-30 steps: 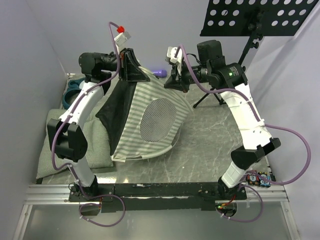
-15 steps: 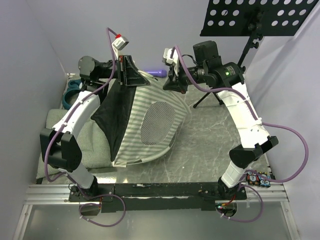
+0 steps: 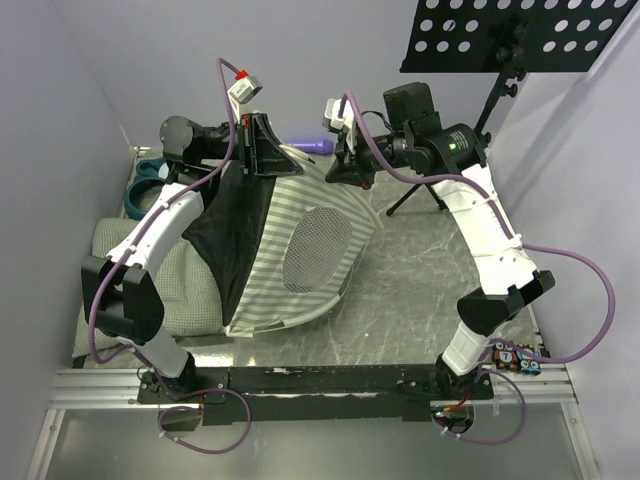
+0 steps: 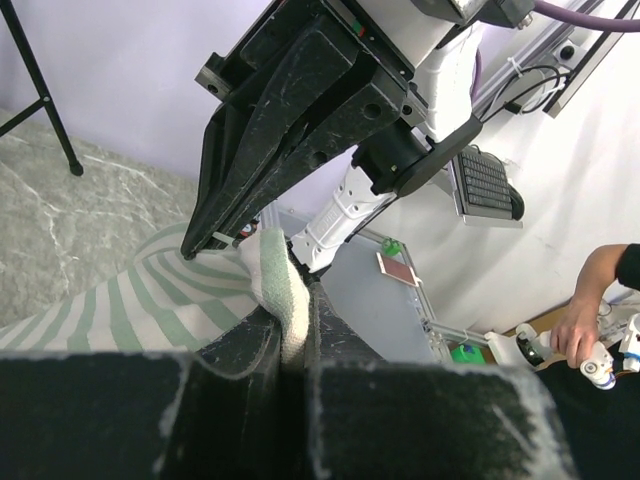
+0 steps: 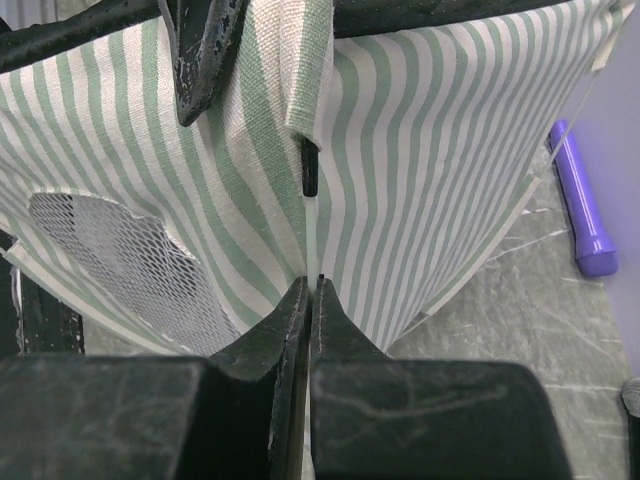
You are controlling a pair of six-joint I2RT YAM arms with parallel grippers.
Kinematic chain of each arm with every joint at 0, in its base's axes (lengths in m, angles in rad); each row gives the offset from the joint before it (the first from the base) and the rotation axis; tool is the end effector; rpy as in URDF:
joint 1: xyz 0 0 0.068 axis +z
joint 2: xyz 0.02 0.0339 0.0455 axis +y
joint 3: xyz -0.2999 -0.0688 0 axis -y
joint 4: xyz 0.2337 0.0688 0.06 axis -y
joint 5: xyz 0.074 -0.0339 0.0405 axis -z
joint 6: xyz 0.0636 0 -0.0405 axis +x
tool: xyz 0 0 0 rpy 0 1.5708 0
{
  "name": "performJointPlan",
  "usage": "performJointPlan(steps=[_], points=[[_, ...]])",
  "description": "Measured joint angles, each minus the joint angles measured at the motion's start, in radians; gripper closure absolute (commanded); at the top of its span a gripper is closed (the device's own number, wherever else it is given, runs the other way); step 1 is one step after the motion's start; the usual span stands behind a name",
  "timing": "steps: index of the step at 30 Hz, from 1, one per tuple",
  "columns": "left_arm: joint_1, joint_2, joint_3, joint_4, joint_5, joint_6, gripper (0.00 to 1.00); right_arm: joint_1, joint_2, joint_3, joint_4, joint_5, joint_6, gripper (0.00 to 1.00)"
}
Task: Set up the pet tent
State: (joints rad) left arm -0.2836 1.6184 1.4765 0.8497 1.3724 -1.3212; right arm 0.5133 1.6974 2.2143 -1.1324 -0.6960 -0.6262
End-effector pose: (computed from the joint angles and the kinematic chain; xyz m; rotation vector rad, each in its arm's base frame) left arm 0.3088 -0.1550 0.4957 0.9018 1.5050 -1.8321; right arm 0.2689 0.1984 0.5077 -1.4408 1.5301 0.6878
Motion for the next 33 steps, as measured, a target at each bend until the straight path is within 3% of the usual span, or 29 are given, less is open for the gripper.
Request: performJointPlan(steps=[17, 33], points=[[-0.013, -0.002, -0.003, -0.032, 0.001, 0.042, 0.99, 0.000, 0.008, 0.044, -0.019, 0.001, 0.003, 1.00], [-0.069, -0.017, 0.150, -0.716, -0.024, 0.595, 0.99, 0.002, 0.010, 0.064, -0.069, 0.019, -0.019, 1.00]])
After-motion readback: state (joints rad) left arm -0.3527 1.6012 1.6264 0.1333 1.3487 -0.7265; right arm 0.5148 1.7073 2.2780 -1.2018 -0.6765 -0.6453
